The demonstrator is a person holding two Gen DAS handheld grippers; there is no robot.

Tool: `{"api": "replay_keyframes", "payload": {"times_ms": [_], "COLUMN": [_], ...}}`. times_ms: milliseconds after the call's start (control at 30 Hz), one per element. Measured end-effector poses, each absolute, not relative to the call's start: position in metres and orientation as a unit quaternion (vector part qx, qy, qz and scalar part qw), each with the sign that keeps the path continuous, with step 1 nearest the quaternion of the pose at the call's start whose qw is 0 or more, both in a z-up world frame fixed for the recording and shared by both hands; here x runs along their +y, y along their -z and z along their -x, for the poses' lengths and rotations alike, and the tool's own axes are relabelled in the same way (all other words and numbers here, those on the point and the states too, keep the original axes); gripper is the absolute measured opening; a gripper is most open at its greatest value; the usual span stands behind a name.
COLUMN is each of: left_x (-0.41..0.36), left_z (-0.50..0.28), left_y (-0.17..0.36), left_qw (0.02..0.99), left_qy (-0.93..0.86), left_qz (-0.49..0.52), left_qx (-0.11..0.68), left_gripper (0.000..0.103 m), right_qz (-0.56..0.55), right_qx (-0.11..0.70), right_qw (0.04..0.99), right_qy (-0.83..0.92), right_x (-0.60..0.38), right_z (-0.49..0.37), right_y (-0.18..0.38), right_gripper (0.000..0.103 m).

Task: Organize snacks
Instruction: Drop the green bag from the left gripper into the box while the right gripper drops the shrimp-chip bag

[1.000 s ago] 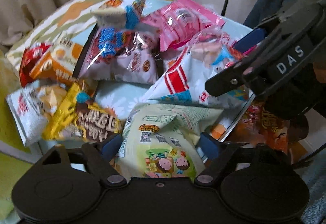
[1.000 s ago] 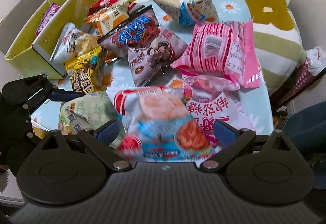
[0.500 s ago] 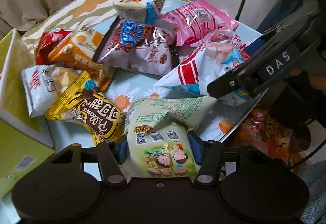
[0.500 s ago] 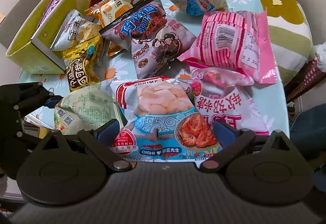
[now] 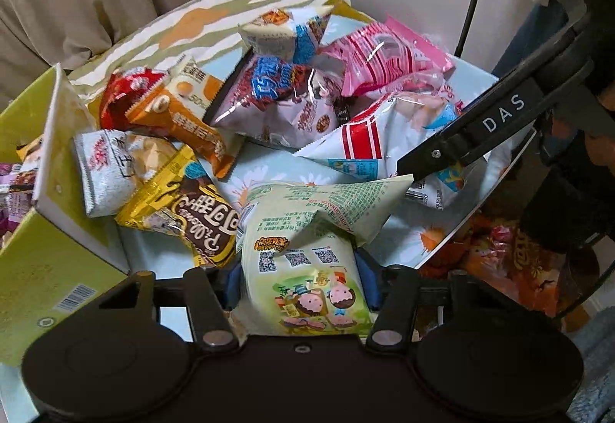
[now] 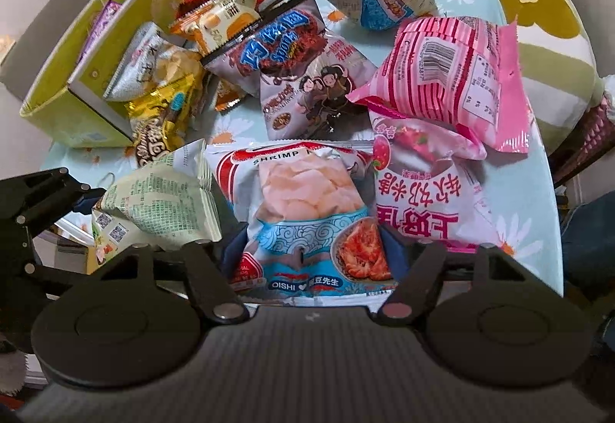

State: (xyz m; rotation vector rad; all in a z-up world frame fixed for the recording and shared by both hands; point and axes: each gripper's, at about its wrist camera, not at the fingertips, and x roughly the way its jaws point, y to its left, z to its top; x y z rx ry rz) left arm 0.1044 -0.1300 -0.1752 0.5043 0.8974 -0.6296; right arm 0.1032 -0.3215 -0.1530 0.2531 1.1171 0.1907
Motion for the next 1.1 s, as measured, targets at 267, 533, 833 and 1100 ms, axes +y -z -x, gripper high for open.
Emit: {"api": "replay_keyframes", "payload": {"times_ms": [267,533,833,1100], "left_x": [-0.125,-0.103,-0.045,0.03], "left_z": [-0.088,-0.073,-0.072,-0.115], "left_y": [0.151,0.111,0.059,0.025], "left_qw": [0.834,0.865,0.907,0.933], "left_qy": [0.299,0.274,0.219,0.147], "left_qz": [-0.214,-0.163,-0.131,-0.102], "left_qx": [0.412,0.387,0.335,0.313], "left_gripper": [0.06,0.06,0.06,0.06], "right_qz": [-0.137,-0.13,-0.121,-0.115], "right_qx": [0.497,0.456,0.407,0.384], "right_qw": [0.852,0.875,0.898,0.908], "right_qy": [-0.092,-0.102,-0.112,-0.122], "right_x": [-0.323,-0.314,-0.271,-0.198], "right_z": [-0.093,-0.089,-0.096,-0.131], "right_y": [0.12,0.071,0.021,-0.007], "right_gripper": [0.083,0.083,0.083,0.083]}}
